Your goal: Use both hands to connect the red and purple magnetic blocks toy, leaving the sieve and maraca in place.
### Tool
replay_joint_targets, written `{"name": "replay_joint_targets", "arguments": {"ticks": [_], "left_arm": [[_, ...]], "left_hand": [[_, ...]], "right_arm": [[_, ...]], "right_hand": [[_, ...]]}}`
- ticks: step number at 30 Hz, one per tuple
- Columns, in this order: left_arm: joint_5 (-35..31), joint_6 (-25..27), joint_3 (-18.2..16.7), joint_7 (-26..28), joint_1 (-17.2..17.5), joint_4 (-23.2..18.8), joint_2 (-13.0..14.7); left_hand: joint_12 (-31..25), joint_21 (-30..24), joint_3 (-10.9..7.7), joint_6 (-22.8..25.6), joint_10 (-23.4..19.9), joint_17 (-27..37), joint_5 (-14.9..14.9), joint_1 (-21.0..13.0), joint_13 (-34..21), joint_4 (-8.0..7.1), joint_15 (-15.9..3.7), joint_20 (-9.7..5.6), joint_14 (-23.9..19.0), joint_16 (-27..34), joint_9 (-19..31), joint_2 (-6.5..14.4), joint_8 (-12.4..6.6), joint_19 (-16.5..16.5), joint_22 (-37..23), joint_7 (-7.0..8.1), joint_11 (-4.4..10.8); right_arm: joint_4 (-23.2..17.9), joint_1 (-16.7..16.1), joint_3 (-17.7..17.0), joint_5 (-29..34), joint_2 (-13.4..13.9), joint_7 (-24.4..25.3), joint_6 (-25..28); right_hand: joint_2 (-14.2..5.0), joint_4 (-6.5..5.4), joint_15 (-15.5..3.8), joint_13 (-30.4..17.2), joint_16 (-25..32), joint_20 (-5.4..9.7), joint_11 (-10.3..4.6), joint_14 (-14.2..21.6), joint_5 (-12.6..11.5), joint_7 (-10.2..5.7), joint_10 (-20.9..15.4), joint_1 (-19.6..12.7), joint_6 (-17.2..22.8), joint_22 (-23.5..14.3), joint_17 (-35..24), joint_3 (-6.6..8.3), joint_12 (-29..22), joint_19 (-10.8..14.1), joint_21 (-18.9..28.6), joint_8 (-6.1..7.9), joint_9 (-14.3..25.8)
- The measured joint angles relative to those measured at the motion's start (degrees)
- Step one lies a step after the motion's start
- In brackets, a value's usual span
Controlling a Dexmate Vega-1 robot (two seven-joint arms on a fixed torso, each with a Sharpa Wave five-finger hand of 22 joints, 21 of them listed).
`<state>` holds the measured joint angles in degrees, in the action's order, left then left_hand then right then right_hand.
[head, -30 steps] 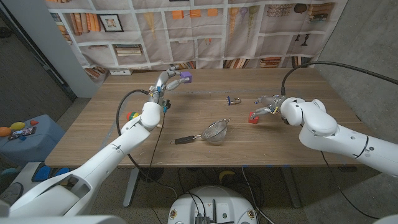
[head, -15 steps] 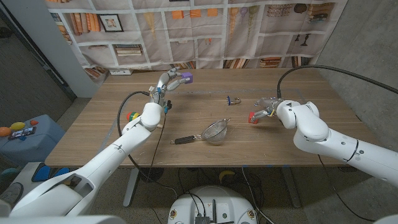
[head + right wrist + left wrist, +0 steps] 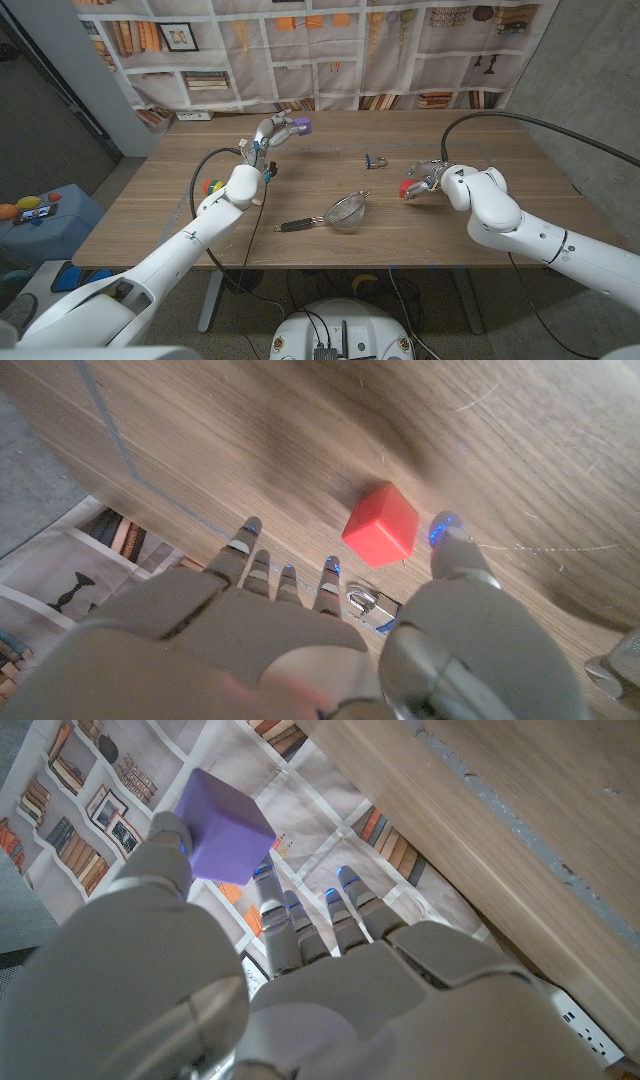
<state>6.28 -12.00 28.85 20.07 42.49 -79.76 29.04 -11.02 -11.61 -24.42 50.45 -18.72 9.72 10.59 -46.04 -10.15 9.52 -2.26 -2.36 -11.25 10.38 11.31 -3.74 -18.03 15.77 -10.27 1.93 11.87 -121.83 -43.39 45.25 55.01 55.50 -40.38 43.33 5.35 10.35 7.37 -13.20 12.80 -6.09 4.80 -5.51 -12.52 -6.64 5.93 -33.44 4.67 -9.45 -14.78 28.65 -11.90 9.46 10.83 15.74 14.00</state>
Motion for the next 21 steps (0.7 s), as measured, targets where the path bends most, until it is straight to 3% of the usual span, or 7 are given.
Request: {"name": "replay_joint_targets", "arguments": {"ticks": [1, 9, 21], "left_arm": [[0.0, 0.0, 0.0, -0.1, 0.0, 0.0, 0.0], [1.6, -0.5, 0.1, -1.5, -0.2, 0.6, -0.3], [3.1, -0.6, 0.3, -2.7, -0.2, 0.9, -0.6]], "left_hand": [[0.0, 0.0, 0.0, 0.0, 0.0, 0.0, 0.0, 0.0, 0.0, 0.0, 0.0, 0.0, 0.0, 0.0, 0.0, 0.0, 0.0, 0.0, 0.0, 0.0, 0.0], [0.0, 0.0, 0.38, 0.0, 0.0, 0.0, 0.0, 0.0, 0.0, -0.07, 0.2, 0.0, 0.2, 0.0, 0.0, 0.0, 0.04, 0.0, 0.0, 0.01, 0.0], [0.0, 0.0, 0.39, 0.0, 0.0, 0.0, 0.0, 0.2, 0.0, -0.07, 0.2, 0.24, 0.2, 0.0, 0.0, 0.2, 0.46, -0.2, 0.0, 0.01, 0.0]], "right_arm": [[0.1, 0.0, 0.0, 0.1, 0.0, 0.0, -0.2], [1.3, -0.7, -1.2, 0.3, -0.9, -0.1, -1.5], [2.7, -1.5, -2.2, 0.7, -2.0, 2.0, -3.0]], "right_hand": [[0.6, -0.14, 0.0, 0.0, 0.0, 0.05, 0.0, 0.0, 0.0, -0.26, 0.0, -0.6, 0.3, 0.0, 0.0, 0.15, 0.0, 0.1, 0.0, 0.14, 0.0], [0.09, -0.16, -0.32, -0.3, 0.1, 0.26, -0.41, 0.3, 0.0, -1.64, -0.4, -2.1, 3.4, 0.0, 0.0, 0.63, 0.0, 0.3, 0.0, 2.11, 0.5], [-0.47, -0.16, -1.22, -0.3, 0.9, 0.66, -1.43, 2.1, 0.0, -2.43, -2.7, -4.5, 9.6, 0.0, -0.3, 0.62, -0.9, 2.3, 0.2, 5.77, 1.0]]}}
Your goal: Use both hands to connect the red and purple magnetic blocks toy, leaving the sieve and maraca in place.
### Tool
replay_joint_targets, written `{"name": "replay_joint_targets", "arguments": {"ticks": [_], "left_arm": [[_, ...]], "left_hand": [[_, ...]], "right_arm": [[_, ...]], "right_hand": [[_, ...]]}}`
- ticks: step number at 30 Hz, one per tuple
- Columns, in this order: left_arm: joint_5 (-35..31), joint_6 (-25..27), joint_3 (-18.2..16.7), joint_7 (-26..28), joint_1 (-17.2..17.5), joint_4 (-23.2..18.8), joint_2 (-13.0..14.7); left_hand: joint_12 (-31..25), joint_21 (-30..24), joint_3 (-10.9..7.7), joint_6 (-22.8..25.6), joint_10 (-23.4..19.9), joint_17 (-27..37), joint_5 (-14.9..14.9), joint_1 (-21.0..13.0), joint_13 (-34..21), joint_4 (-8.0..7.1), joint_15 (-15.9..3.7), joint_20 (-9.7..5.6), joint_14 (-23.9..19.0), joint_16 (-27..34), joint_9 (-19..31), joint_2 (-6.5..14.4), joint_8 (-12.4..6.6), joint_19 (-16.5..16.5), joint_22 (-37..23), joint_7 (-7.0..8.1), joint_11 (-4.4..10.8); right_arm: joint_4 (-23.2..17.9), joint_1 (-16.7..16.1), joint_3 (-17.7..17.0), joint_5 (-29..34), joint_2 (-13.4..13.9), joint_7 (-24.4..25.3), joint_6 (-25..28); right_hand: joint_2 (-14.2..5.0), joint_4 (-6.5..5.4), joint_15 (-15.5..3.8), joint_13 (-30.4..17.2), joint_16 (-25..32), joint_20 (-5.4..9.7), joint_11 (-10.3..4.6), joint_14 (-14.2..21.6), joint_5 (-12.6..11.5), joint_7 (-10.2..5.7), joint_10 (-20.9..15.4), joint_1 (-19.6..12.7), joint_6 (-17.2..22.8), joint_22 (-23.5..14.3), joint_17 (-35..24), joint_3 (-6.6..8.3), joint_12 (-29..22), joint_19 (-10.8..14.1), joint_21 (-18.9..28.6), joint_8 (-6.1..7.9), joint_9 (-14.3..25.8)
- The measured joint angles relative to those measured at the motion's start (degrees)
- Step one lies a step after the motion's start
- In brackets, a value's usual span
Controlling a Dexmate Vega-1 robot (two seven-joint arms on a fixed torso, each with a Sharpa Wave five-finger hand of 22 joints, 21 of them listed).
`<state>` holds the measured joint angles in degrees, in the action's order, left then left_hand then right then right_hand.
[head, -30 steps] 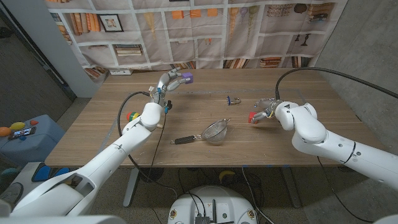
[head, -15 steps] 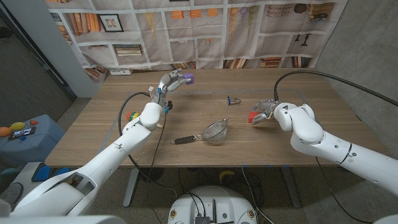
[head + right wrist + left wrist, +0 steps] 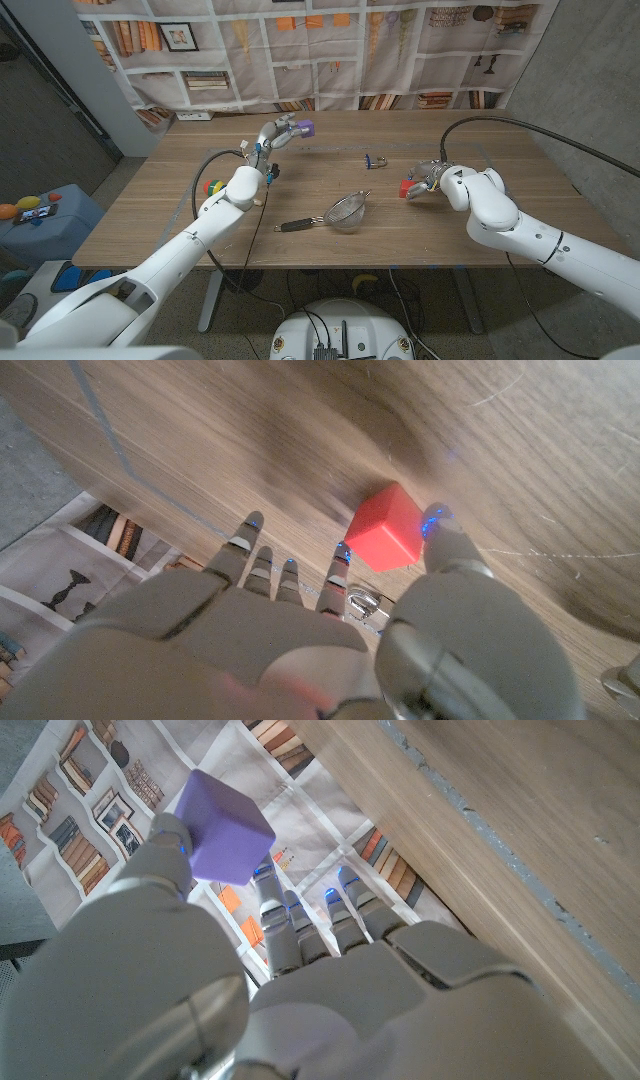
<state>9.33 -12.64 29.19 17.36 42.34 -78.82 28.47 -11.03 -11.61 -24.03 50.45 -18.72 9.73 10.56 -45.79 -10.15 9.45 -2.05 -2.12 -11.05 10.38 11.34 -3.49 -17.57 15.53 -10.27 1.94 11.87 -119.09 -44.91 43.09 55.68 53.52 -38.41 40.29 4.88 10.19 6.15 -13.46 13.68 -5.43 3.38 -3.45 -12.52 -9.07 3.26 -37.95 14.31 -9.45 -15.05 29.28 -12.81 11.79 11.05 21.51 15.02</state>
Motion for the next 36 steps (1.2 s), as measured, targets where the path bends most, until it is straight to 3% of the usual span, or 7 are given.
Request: {"name": "replay_joint_targets", "arguments": {"ticks": [15, 17, 27, 36], "left_arm": [[1.1, 0.2, 0.1, -0.7, 0.2, 0.0, -0.2], [1.1, 0.3, 0.1, -0.7, 0.2, 0.0, -0.2], [1.9, 0.6, 0.1, -1.3, 0.3, -0.1, -0.2], [2.2, 0.7, 0.2, -1.8, 0.3, -0.2, -0.1]], "left_hand": [[0.0, 0.0, 0.1, 0.2, 0.0, 0.0, 0.1, 0.1, 0.0, 0.07, 0.0, 0.07, 0.0, 0.0, 0.0, 0.1, -0.07, -0.1, 0.0, -0.23, 0.0], [0.0, 0.0, 0.23, 0.2, 0.0, 0.0, 0.1, 0.1, 0.0, 0.07, 0.0, 0.07, 0.0, 0.0, 0.0, 0.1, -0.07, -0.1, 0.0, -0.23, 0.0], [0.0, 0.0, 0.24, 0.2, 0.0, 0.0, 0.1, 0.1, 0.0, 0.08, 0.0, 0.05, 0.0, 0.0, 0.1, 0.1, -0.04, -0.1, 0.0, -0.22, 0.0], [0.0, 0.0, 0.32, 0.4, 0.0, 0.0, 0.1, 0.1, 0.0, 0.13, 0.0, -0.24, 0.0, 0.0, 0.3, 0.1, 0.23, -0.4, 0.0, -0.43, 0.0]], "right_arm": [[1.1, -1.4, -0.8, 0.2, -1.1, 4.2, -0.6], [1.2, -1.6, -0.8, 0.2, -1.2, 4.7, -0.6], [1.8, -2.3, -1.0, 0.2, -1.6, 7.1, -0.5], [2.3, -2.6, -1.0, 0.3, -1.9, 9.0, -0.4]], "right_hand": [[-1.29, -0.08, -1.36, -0.3, 1.4, 0.98, -1.22, 2.6, 0.7, -1.49, -3.1, -2.8, 7.0, 0.0, -0.5, 0.08, -0.7, 2.6, 0.0, 4.28, 0.6], [-0.6, -0.08, -1.75, -0.3, 1.4, 1.04, -1.54, 3.0, 0.7, -1.81, -3.6, -3.5, 7.5, 0.0, -0.5, 0.08, -0.8, 2.7, 0.4, 4.63, 0.6], [-1.2, 0.16, -2.6, -0.3, 2.0, 2.05, -2.13, 4.4, 1.2, -3.22, -5.2, -5.9, 11.2, 0.0, -0.5, 0.32, -1.2, 4.5, 0.4, 6.94, 1.1], [-1.81, 0.16, -3.38, -0.1, 2.7, 2.67, -3.09, 5.6, 1.7, -3.14, -7.2, -7.5, 16.0, 0.0, -0.9, 0.31, -1.2, 5.9, 0.4, 9.68, 1.5]]}}
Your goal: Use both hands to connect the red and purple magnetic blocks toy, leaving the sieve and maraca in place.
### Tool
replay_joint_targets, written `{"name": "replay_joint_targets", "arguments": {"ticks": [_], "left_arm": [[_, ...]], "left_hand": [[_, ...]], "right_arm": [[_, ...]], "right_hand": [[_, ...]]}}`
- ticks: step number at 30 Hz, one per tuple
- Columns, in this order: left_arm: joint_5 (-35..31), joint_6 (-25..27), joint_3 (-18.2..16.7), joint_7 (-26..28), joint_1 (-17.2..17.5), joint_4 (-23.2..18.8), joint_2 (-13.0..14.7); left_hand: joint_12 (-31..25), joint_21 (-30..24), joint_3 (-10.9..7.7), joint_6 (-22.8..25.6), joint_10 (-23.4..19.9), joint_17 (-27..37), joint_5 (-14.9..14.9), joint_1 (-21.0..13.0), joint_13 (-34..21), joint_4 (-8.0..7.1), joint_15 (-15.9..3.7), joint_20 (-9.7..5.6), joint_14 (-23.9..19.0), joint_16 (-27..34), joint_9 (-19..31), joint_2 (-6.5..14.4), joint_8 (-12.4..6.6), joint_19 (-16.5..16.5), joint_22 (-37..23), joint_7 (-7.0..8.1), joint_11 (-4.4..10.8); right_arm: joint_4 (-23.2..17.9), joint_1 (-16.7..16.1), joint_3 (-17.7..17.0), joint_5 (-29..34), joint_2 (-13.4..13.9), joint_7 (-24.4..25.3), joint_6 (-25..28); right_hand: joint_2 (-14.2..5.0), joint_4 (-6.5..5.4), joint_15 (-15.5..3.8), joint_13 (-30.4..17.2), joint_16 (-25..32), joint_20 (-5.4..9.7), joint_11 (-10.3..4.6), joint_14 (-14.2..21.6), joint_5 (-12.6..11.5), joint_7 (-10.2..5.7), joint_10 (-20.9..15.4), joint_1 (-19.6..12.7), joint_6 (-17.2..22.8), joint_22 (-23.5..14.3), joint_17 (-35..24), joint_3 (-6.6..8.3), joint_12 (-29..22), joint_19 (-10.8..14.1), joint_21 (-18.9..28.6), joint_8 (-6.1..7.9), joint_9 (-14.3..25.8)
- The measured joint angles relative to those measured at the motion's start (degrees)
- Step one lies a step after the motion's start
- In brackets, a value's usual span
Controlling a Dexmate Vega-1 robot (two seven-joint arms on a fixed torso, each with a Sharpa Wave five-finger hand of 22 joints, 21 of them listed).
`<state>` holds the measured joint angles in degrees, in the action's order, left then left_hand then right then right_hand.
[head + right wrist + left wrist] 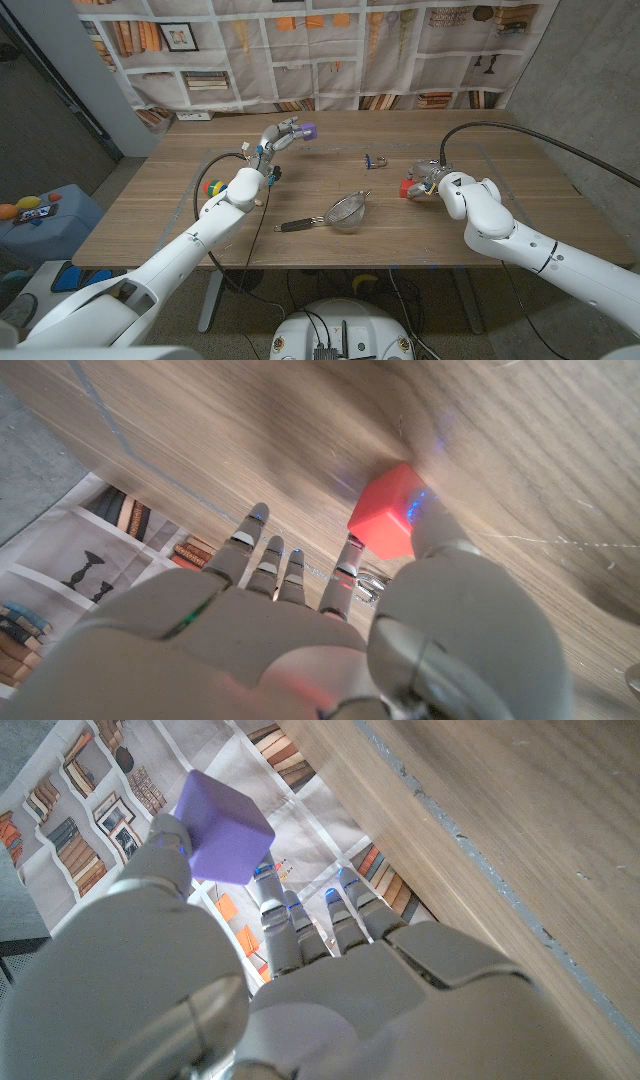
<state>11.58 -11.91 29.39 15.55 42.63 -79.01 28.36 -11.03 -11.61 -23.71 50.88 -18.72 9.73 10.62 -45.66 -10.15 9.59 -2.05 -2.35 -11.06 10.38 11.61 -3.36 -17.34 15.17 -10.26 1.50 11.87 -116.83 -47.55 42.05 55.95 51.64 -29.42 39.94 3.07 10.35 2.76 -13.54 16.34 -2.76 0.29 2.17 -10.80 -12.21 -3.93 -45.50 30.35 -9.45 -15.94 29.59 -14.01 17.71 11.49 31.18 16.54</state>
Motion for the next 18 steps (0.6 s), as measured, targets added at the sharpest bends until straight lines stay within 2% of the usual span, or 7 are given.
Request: {"name": "replay_joint_targets", "arguments": {"ticks": [2, 4, 7, 10, 12, 18], "left_arm": [[0.0, 0.0, 0.0, -0.1, 0.0, 0.0, 0.0], [0.1, 0.0, 0.1, -0.2, 0.0, 0.0, 0.0], [0.2, 0.0, 0.1, -0.3, 0.0, 0.0, 0.0], [0.3, 0.1, 0.1, -0.6, -0.1, 0.0, 0.0], [0.5, 0.2, 0.2, -0.7, -0.1, 0.0, 0.0], [0.8, 0.2, 0.4, -1.6, -0.4, 0.2, 0.0]], "left_hand": [[0.0, 0.0, 0.0, 0.0, 0.0, 0.0, 0.0, 0.0, 0.0, 0.0, 0.0, 0.0, 0.0, 0.0, 0.0, 0.0, 0.07, 0.0, 0.0, 0.0, 0.0], [0.0, 0.0, 0.24, 0.0, 0.0, 0.0, 0.0, 0.0, 0.0, -0.23, 0.0, 0.0, 0.0, 0.0, 0.0, 0.0, 0.11, 0.0, 0.0, 0.0, 0.0], [0.0, 0.0, 0.24, 0.0, 0.0, 0.0, 0.0, 0.0, 0.0, -0.22, 0.0, 0.0, 0.0, 0.0, 0.0, 0.0, 0.12, 0.0, 0.0, 0.0, 0.0], [0.0, 0.0, 0.32, 0.0, 0.0, 0.0, 0.0, 0.0, 0.0, -0.16, 0.0, 0.0, 0.0, 0.0, 0.0, 0.0, 0.32, 0.0, 0.0, 0.01, 0.0], [0.0, 0.0, 0.32, 0.0, 0.0, 0.0, 0.0, 0.0, 0.0, -0.16, 0.0, 0.0, 0.0, 0.0, 0.0, 0.0, 0.33, 0.0, 0.0, 0.01, 0.0], [0.0, 0.0, 0.33, 0.0, 0.0, 0.0, 0.2, 0.0, 0.0, -0.16, 0.0, 0.0, 0.0, 0.0, 0.0, 0.0, 0.55, 0.0, 0.0, 0.01, 0.0]], "right_arm": [[0.1, 0.0, 0.0, 0.0, 0.0, 0.3, 0.0], [0.2, -0.1, 0.0, 0.0, -0.1, 0.7, 0.0], [0.3, -0.2, -0.1, -0.1, -0.2, 1.3, 0.0], [0.4, -0.4, -0.4, -0.5, -0.2, 2.1, -0.1], [0.4, -0.6, -0.6, -1.1, -0.3, 2.9, -0.2], [0.1, -1.4, -1.7, -2.6, -0.2, 4.6, -0.3]], "right_hand": [[-0.36, 0.0, -0.43, 0.0, 0.0, 0.18, -0.08, 0.4, 0.0, -0.09, -0.1, -0.5, 0.7, 0.0, -0.2, 0.0, -0.2, 0.2, 0.0, 0.45, 0.0], [0.24, -0.11, -0.63, 0.0, 0.4, 0.11, -0.29, 0.6, 0.0, -0.03, -0.7, -1.7, 2.0, 0.0, -0.2, -0.12, -0.2, 0.5, 0.0, 1.11, 0.3], [0.22, -0.16, -1.26, 0.0, 0.5, 0.52, -0.7, 1.3, 0.1, -0.07, -1.5, -1.7, 3.8, 0.0, -0.4, -0.18, -0.4, 0.9, 0.0, 2.1, 0.3], [-0.4, -0.15, -1.55, 0.0, 0.9, 0.79, -1.24, 1.6, 0.2, 0.22, -2.0, -2.3, 4.7, 0.0, -0.4, -0.19, -0.4, 1.2, 0.0, 2.92, 0.4], [-0.7, -0.14, -1.67, 0.0, 0.9, 1.13, -1.32, 1.7, 0.2, 0.62, -2.1, -2.6, 5.1, 0.0, -0.4, -0.2, -0.4, 1.5, 0.0, 3.32, 0.4], [-1.36, -0.06, -2.26, 0.0, 1.3, 0.92, -1.93, 2.3, 0.4, 1.04, -2.7, -3.3, 5.5, 0.0, -0.7, -0.27, -0.4, 1.7, 0.0, 4.03, 0.4]]}}
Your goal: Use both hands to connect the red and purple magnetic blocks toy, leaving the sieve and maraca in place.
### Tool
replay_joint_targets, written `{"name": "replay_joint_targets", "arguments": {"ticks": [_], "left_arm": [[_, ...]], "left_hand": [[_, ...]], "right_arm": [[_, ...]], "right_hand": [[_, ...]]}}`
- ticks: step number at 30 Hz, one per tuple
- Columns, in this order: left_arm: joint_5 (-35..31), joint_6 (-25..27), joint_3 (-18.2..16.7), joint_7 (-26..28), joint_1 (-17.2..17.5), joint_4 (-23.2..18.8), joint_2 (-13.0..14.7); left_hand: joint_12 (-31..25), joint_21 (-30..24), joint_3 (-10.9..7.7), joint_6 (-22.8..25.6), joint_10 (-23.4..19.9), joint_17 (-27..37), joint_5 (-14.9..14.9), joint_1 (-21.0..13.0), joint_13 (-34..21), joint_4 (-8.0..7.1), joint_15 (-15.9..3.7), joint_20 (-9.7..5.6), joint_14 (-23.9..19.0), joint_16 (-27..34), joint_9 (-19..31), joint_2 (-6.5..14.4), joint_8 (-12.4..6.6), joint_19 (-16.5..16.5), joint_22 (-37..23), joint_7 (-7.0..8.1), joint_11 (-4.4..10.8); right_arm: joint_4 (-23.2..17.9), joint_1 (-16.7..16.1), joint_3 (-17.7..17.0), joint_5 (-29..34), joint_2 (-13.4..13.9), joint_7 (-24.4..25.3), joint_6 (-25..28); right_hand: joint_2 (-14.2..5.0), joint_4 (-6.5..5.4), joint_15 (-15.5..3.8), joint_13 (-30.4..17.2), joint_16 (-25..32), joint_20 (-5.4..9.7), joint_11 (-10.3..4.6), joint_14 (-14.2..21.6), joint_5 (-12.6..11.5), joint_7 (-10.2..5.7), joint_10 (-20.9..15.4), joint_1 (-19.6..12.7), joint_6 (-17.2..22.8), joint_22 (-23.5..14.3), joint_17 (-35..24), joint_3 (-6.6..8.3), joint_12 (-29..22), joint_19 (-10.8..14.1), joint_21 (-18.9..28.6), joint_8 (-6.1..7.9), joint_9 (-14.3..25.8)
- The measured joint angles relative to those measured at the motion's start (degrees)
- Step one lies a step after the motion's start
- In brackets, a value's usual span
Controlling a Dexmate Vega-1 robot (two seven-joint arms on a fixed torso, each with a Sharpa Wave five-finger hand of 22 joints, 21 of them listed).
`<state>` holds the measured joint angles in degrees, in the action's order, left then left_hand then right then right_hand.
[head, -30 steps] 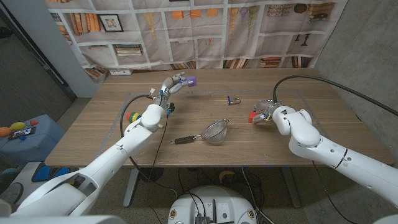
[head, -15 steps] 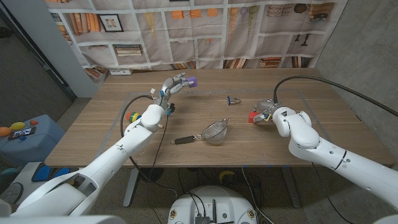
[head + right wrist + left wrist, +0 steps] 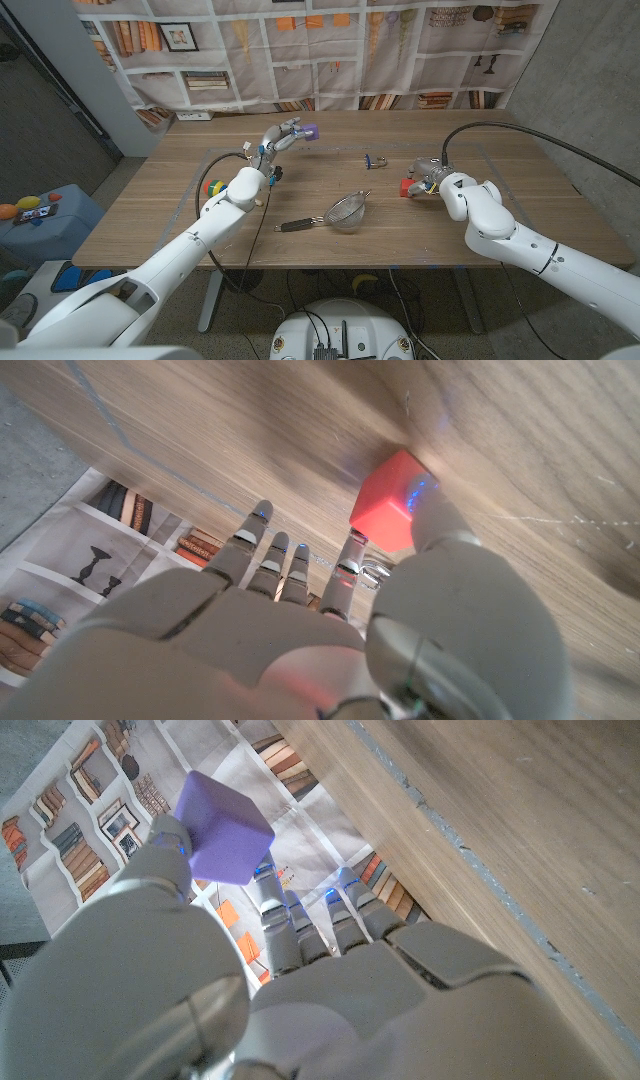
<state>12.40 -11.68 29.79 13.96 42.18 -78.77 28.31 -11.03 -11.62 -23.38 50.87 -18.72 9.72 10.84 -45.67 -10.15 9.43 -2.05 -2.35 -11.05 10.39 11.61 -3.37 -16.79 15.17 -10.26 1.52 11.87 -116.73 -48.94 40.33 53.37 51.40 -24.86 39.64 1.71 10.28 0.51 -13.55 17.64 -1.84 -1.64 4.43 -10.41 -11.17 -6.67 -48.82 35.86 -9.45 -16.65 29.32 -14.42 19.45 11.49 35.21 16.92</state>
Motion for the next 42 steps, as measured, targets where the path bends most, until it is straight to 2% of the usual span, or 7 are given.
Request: {"name": "replay_joint_targets", "arguments": {"ticks": [6, 14, 18, 21, 24, 37, 42], "left_arm": [[0.5, 0.0, 0.5, -1.0, -0.6, 1.1, -0.4], [1.4, -0.3, 0.9, -2.7, -1.3, 2.1, -0.8], [1.8, -0.4, 1.2, -3.6, -1.7, 2.7, -1.0], [2.1, -0.6, 1.2, -4.1, -1.8, 2.8, -1.1], [2.3, -0.8, 1.3, -4.5, -2.0, 3.0, -1.1], [3.3, -1.2, 1.3, -5.6, -1.4, 1.7, -0.7], [3.7, -1.4, 1.3, -6.3, -1.3, 1.5, -0.7]], "left_hand": [[0.0, 0.0, 0.01, 0.0, 0.0, 0.0, 0.0, 0.0, 0.0, 0.0, 0.0, 0.0, 0.0, 0.0, 0.0, 0.0, 0.02, 0.0, 0.0, 0.0, 0.0], [0.0, 0.0, 0.08, 0.0, 0.0, 0.0, 0.0, 0.0, 0.0, 0.06, -0.25, 0.0, 0.2, 0.0, 0.0, 0.0, 0.01, 0.0, 0.0, 0.01, 0.0], [0.0, 0.0, 0.08, 0.0, 0.0, 0.0, 0.0, 0.0, 0.0, 0.06, -0.31, 0.0, 0.3, 0.0, 0.0, 0.0, 0.02, 0.0, 0.0, 0.01, 0.0], [0.0, 0.0, 0.09, 0.0, 0.1, 0.0, 0.0, 0.0, 0.0, 0.06, -0.31, 0.0, 0.3, 0.0, 0.0, 0.0, 0.02, 0.0, 0.0, 0.01, -0.12], [0.0, 0.0, 0.15, 0.0, 0.1, 0.0, 0.0, 0.0, 0.0, 0.01, -0.31, 0.0, 0.3, 0.0, 0.0, 0.0, 0.07, 0.0, 0.0, 0.01, -0.12], [0.0, 0.0, 0.54, 0.0, 0.1, 0.0, 0.0, 0.2, 0.0, 0.1, -0.31, 0.26, 0.3, 0.0, 0.0, 0.2, 0.44, -0.4, 0.0, -0.02, -0.11], [0.0, 0.0, 0.62, 0.1, 0.3, 0.0, 0.0, 0.2, 0.0, 0.17, -0.31, 0.07, 0.3, 0.0, 0.0, 0.2, 0.47, -0.6, 0.0, -0.11, -0.32]], "right_arm": [[-1.0, -1.4, -2.1, -3.4, 0.0, 2.7, 0.2], [-2.3, -3.7, -6.0, -10.7, 0.0, 7.7, 0.9], [-2.7, -4.7, -7.9, -16.8, -0.2, 11.7, 1.0], [-2.9, -5.4, -9.5, -18.4, -0.5, 12.7, 1.0], [-3.0, -6.0, -10.7, -24.1, -0.6, 16.1, 0.5], [-2.2, -7.5, -15.1, -39.0, -1.0, 23.9, -3.3], [-1.4, -7.9, -16.5, -41.0, -1.2, 24.8, -4.1]], "right_hand": [[-0.3, 0.05, 0.0, 0.1, 0.0, 0.32, -0.31, 0.0, 0.0, 0.3, -0.3, -0.3, 0.3, 0.0, 0.0, -0.05, 0.0, 0.3, 0.0, 0.01, 0.0], [-0.54, -0.28, 0.0, 0.2, 0.0, 0.3, 0.0, 0.0, 0.0, 0.51, -0.6, -0.5, 0.5, 0.0, 0.0, -0.21, 0.0, 0.3, 0.0, 0.01, 0.0], [-0.59, -0.28, 0.01, 0.2, 0.0, 0.3, 0.0, 0.0, 0.1, 0.51, -0.6, -0.6, 0.5, 0.0, 0.0, -0.21, 0.0, 0.3, 0.0, 0.01, 0.0], [-0.59, -0.34, 0.01, 0.2, 0.0, 0.3, 0.22, 0.0, 0.1, 0.51, -0.8, -0.6, 0.5, 0.0, -0.2, -0.27, 0.0, 0.3, 0.0, 0.01, 0.0], [-0.59, -0.51, 0.01, 0.2, 0.0, 0.3, 0.31, 0.0, 0.1, 0.51, -0.9, -0.6, 0.5, 0.0, -0.3, -0.45, 0.0, 0.3, 0.0, 0.01, 0.0], [-0.58, -0.75, 0.21, 0.2, 0.0, 0.3, 0.62, 0.2, -0.2, 0.51, -1.2, -0.6, 0.5, 0.0, -0.3, -0.69, 0.0, 0.3, -0.3, 0.01, 0.0], [-0.58, -0.79, 0.43, 0.2, 0.0, 0.3, 0.63, 0.0, -0.2, 0.51, -1.2, -0.6, 0.5, 0.0, -0.3, -0.73, 0.0, 0.3, -0.3, 0.01, 0.0]]}}
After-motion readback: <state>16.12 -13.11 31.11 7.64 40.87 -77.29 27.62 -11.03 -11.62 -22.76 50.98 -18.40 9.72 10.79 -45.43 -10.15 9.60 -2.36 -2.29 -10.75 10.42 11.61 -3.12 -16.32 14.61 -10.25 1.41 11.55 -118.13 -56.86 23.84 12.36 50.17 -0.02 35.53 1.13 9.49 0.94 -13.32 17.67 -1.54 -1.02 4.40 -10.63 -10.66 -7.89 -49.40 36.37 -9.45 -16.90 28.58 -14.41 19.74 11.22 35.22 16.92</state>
